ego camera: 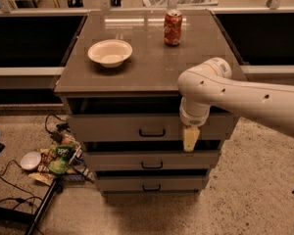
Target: Open top drawer
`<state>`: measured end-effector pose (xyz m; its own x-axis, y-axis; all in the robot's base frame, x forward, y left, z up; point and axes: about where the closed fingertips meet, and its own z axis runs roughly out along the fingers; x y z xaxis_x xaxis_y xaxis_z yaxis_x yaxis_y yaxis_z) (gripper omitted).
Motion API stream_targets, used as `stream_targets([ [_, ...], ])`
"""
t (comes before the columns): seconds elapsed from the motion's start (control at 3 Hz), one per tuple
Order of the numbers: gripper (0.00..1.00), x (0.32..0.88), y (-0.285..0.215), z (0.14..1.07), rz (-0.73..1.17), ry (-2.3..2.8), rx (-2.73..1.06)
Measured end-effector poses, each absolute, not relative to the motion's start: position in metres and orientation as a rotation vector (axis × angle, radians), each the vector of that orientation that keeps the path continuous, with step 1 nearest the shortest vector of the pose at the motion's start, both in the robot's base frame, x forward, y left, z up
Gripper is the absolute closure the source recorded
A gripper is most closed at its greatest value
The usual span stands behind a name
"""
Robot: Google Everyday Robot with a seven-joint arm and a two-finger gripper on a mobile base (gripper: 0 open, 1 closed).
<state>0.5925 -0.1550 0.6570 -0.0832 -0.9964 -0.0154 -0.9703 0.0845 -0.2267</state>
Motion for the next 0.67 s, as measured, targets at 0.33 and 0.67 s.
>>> stream_targets([
  [0.33, 0.41, 0.584, -0.165, 0.652, -0.221, 2.257, -2.030],
  [0.67, 0.64, 0.563, -0.176, 0.656, -0.202, 2.322, -1.993],
])
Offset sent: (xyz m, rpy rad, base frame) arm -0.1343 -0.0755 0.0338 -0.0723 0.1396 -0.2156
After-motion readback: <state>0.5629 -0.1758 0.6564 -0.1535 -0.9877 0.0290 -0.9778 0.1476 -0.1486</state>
